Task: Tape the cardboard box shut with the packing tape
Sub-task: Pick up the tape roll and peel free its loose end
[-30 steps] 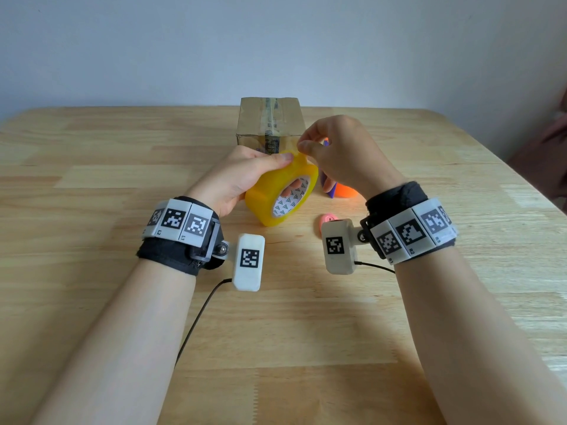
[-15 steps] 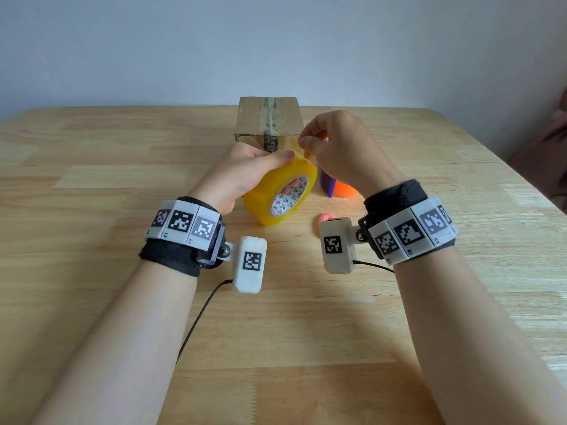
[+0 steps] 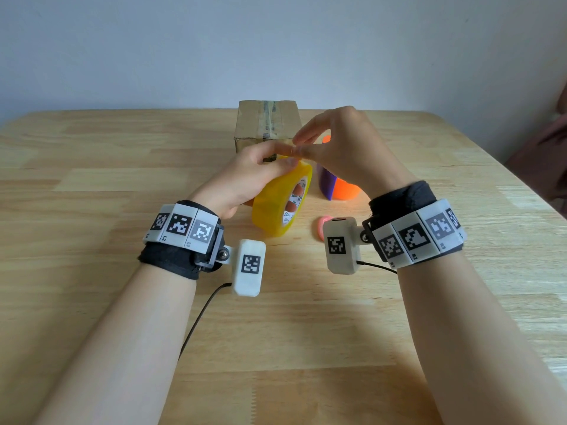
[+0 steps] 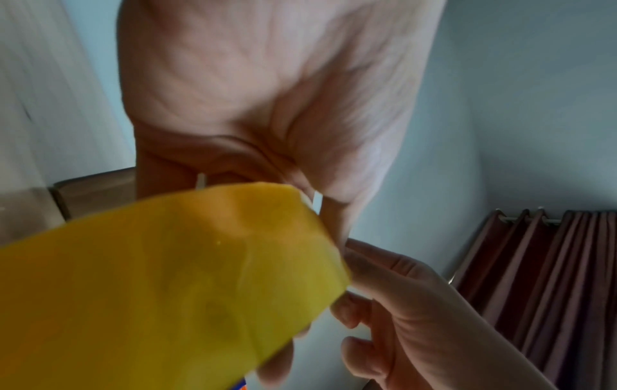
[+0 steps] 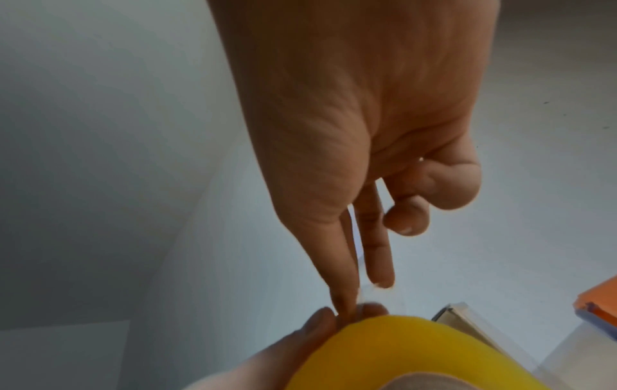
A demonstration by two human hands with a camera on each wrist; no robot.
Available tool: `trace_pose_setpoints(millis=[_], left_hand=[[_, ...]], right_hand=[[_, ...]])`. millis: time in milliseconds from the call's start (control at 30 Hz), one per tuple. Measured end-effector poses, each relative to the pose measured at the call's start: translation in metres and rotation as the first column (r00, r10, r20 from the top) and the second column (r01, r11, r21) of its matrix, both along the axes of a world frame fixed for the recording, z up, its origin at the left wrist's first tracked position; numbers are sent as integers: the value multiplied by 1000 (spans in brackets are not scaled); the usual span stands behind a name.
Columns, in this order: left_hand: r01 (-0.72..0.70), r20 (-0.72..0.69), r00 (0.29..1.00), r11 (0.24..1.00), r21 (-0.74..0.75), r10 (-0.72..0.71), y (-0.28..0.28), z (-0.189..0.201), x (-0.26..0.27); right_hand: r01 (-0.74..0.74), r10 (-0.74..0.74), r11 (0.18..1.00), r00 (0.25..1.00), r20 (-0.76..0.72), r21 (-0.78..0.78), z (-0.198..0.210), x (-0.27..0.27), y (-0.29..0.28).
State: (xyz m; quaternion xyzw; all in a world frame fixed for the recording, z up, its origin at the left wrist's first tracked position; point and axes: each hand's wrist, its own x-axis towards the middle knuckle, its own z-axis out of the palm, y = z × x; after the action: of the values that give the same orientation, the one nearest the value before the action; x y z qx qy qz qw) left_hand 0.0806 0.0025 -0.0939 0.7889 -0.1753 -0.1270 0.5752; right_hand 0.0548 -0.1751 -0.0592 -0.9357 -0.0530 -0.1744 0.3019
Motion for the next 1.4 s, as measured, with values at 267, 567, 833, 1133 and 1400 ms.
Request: trace_pose_setpoints(millis=[267,567,833,1133,1400], left_hand=[[1,6,1000,998,-60,-1,2,-4,5],[-40,-27,999,996,-74,38,-1,-3,1],[-114,-101,990,986,-122,102,-8,-1,-5],[-139,-154,981,981,-138,117,-10,-4,-2],[-133,-181,978,981,-143,106,-8,-5,-1]], right_hand=[[43,-33,997,986,-161,62,-8,1,-7],[75,-76,997,991,-109,-18,-8,2,-2],[105,-97,989,993,71,-106,-9,2,1],[78,-62,992,985,160,-95,-9,1,7],[47,-44,999,990,132,-13,-1,0,7]])
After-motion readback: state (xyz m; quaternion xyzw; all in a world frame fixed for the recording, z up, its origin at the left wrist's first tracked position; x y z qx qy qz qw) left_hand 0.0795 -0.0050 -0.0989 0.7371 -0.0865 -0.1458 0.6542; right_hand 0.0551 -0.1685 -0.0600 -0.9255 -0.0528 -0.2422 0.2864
